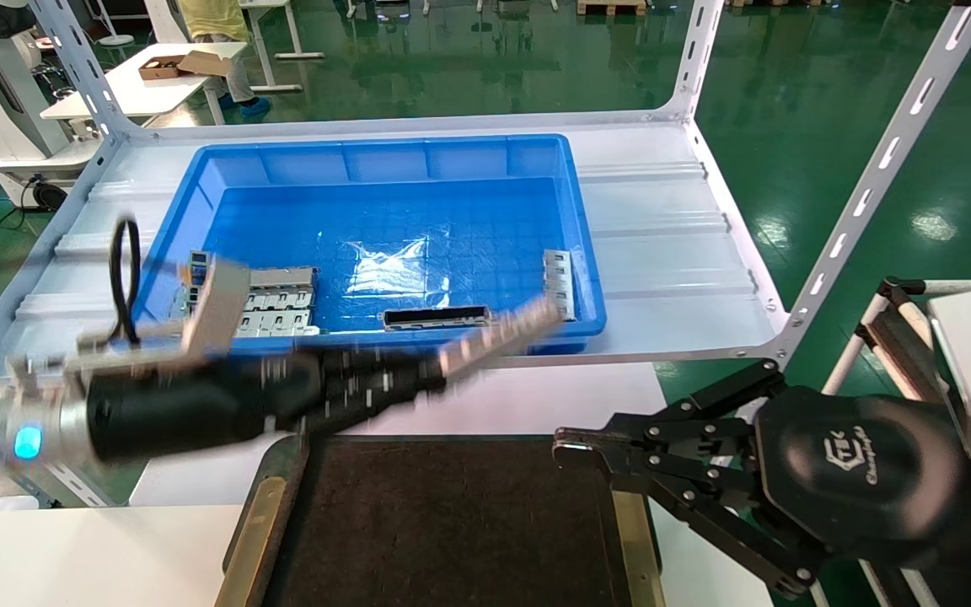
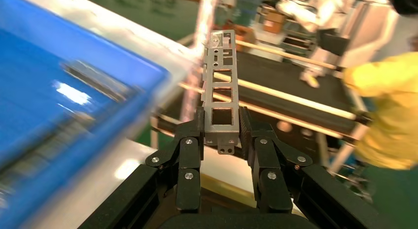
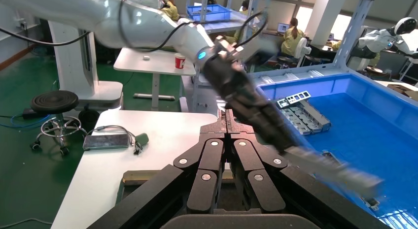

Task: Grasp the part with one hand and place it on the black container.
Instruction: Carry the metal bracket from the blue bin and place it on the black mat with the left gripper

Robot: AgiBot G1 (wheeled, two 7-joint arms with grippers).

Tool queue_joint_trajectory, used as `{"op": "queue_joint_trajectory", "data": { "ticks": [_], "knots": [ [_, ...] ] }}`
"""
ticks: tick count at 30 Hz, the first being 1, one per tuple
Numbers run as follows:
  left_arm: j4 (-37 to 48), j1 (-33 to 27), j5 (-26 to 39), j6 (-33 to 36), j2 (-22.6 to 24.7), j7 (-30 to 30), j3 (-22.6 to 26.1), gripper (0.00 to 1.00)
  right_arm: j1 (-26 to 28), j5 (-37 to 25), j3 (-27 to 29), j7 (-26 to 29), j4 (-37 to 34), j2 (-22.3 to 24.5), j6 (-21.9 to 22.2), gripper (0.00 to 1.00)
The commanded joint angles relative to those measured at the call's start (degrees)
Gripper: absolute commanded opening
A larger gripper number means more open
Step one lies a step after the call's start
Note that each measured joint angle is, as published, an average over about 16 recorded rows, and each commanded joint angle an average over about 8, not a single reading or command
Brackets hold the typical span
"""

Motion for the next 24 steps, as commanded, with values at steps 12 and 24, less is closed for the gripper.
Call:
{"op": "queue_joint_trajectory", "data": {
  "ticks": [12, 24],
  "knots": [
    [-29.97, 27.36, -7.31, -14.26, -9.75, -13.63, 0.43, 0.00, 0.01, 0.03, -0.05, -0.02, 0.00, 0.02, 0.02, 0.00],
    [-44.23, 47.23, -3.14, -49.16, -5.94, -18.03, -0.16, 0.00, 0.02, 0.06, -0.09, -0.04, 0.00, 0.04, 0.04, 0.00]
  ]
}}
